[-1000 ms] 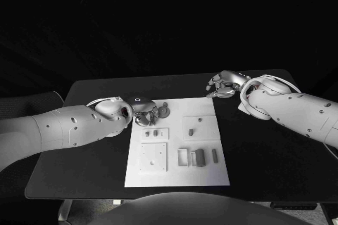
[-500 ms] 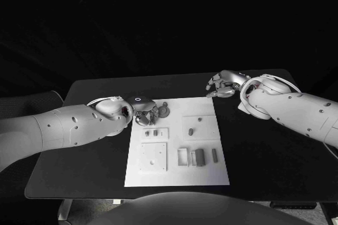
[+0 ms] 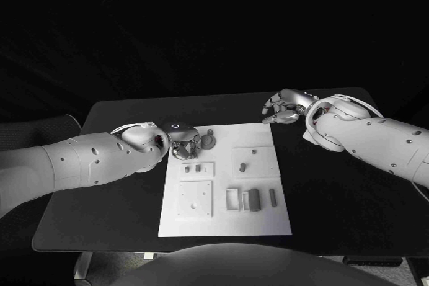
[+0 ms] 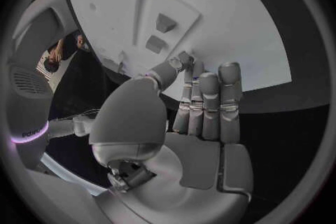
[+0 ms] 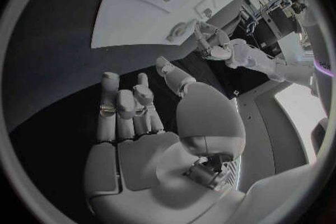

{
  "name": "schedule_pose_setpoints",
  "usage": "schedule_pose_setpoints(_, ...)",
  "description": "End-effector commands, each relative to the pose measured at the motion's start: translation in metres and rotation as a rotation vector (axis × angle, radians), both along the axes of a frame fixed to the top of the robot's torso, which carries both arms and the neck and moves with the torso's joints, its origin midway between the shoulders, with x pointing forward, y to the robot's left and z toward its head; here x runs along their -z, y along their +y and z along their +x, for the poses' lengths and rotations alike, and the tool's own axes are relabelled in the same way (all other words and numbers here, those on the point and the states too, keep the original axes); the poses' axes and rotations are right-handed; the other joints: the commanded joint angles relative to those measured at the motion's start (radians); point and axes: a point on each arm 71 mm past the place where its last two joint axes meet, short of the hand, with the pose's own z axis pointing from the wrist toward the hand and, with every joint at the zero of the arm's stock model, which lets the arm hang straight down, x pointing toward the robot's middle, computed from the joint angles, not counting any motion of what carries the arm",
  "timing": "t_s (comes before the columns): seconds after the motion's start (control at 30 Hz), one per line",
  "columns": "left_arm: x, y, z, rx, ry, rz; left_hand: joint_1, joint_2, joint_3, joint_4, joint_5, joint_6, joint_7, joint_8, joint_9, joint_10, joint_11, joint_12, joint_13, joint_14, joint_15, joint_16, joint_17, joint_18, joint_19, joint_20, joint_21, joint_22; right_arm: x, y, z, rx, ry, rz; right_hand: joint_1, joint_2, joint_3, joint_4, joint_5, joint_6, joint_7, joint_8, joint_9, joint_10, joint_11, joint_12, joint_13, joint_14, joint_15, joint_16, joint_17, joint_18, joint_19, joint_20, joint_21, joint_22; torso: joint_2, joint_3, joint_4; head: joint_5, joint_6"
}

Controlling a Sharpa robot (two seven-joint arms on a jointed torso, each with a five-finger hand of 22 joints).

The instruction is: Assemble the parts on the task board

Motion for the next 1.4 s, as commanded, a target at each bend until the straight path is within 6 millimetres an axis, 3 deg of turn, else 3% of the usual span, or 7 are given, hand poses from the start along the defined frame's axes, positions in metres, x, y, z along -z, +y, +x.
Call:
schedule_pose_setpoints(0.03,0.0025,-0.0005,-0.0023,0.011,0.014,0.011,0.01,-0.004,0.001,-0.003,0.004,0.007,-0.003,0.004,0.001,0.007,0.002,0.002,0.001,-0.001,-0.005,0.007,-0.001,0.107,-0.002,-0.006,0.005,0.022,0.0007,0.0004,-0.0005,-0.011,0.008,-0.003,0.0,0.005,-0.002,0.005,-0.002,-0.002,0.007,-0.007,0.001,-0.013,0.003,0.007,-0.001,0.006,0.0,-0.005,0.002,0.015,0.002,-0.006,-0.005,0.012,0.0,0.0002,-0.0006,0.001,0.0)
schedule_pose_setpoints(1.4,0.0074,-0.0001,-0.0045,0.01,0.032,0.012,-0.002,-0.019,-0.009,-0.001,0.002,0.006,-0.003,0.003,-0.002,0.011,0.001,-0.001,0.007,-0.004,-0.006,0.01,-0.003,0.104,-0.004,-0.008,0.007,0.021,0.0008,0.0009,-0.0003,-0.011,0.007,-0.002,-0.001,0.005,-0.003,0.005,-0.002,-0.002,0.007,-0.007,0.002,-0.013,0.003,0.007,-0.002,0.006,0.0,-0.005,0.002,0.015,0.002,-0.006,-0.005,0.012,0.001,0.0003,-0.0007,-0.002,0.0)
